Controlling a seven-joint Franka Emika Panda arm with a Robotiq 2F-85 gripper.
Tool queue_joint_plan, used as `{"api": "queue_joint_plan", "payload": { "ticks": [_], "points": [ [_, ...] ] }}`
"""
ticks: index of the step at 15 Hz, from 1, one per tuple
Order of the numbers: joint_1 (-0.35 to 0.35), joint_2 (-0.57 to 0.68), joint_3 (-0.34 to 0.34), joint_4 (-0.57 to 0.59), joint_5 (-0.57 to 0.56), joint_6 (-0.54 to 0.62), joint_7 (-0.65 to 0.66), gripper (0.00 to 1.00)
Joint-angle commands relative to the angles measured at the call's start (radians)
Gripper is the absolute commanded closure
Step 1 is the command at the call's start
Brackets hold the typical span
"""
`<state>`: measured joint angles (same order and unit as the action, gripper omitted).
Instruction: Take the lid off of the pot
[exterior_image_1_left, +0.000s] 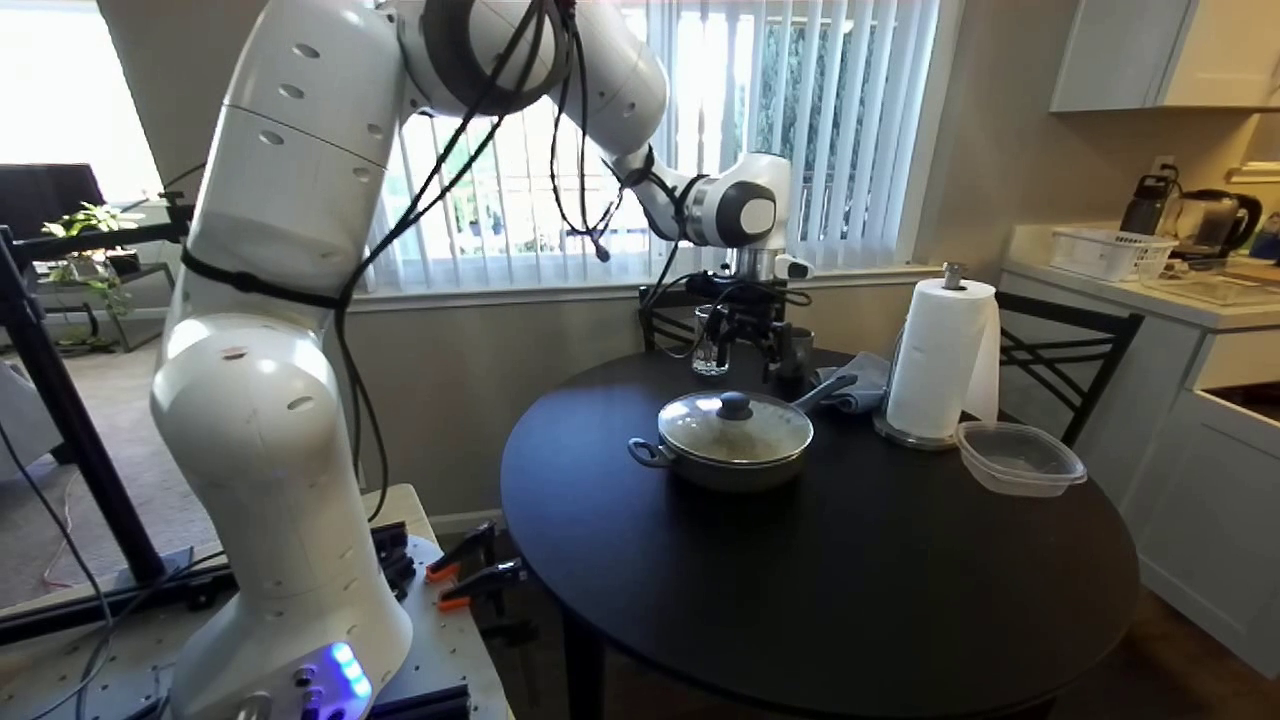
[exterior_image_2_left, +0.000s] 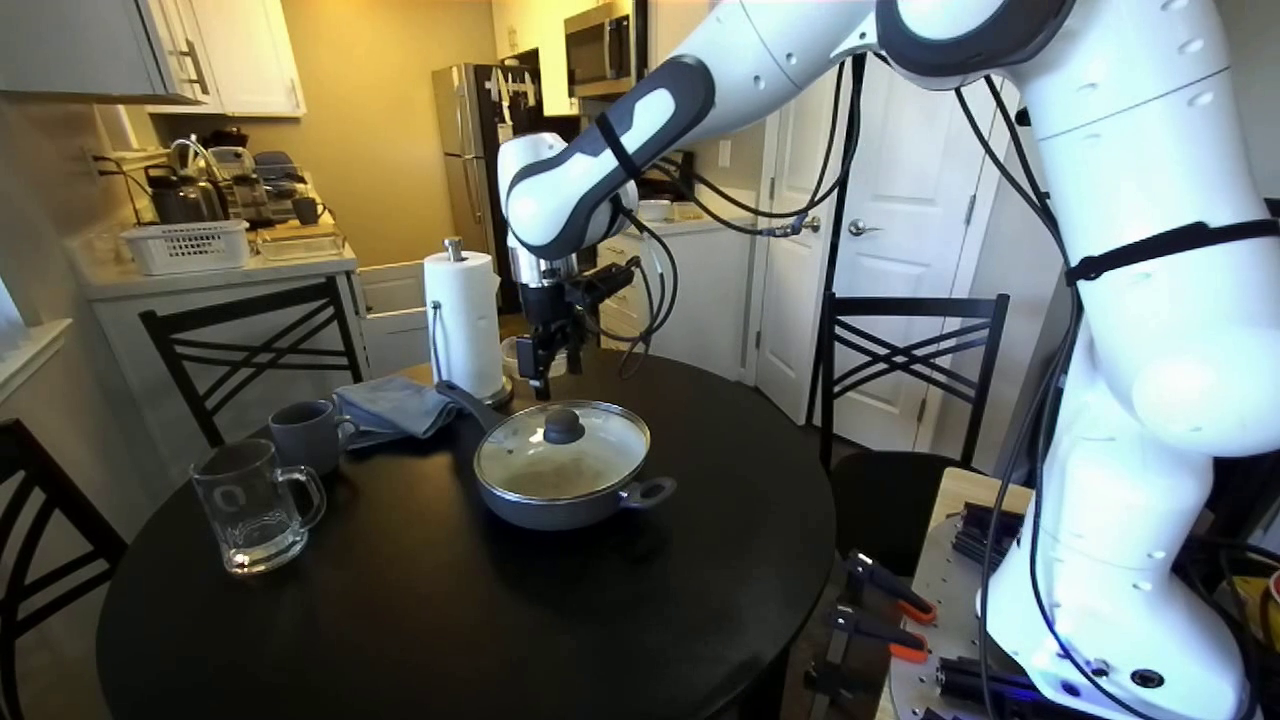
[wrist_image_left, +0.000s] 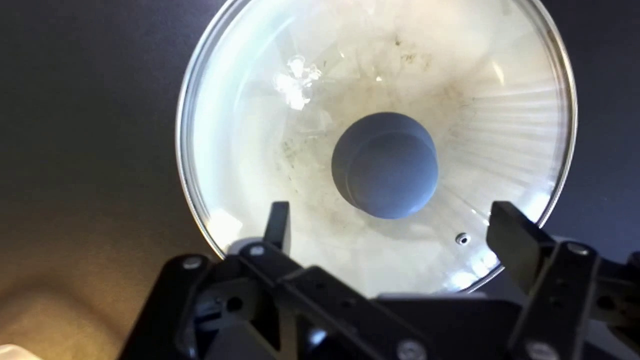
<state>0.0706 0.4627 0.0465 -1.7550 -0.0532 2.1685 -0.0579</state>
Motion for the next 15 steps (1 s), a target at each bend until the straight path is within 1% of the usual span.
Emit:
{"api": "queue_joint_plan", "payload": {
  "ticks": [1,5,10,15],
  "points": [
    [-0.001,0.092,0.023,0.106,0.020,-0.032,-0.029,0.00],
    [0.002,0.139,0.032,0.147,0.021,-0.048,-0.013,0.00],
    [0.003,0.138,0.029,0.126,0.027,-0.093,0.005,0.00],
    [0.001,0.130,0.025,0.111,0.028,-0.105,0.017,0.00]
  ]
}}
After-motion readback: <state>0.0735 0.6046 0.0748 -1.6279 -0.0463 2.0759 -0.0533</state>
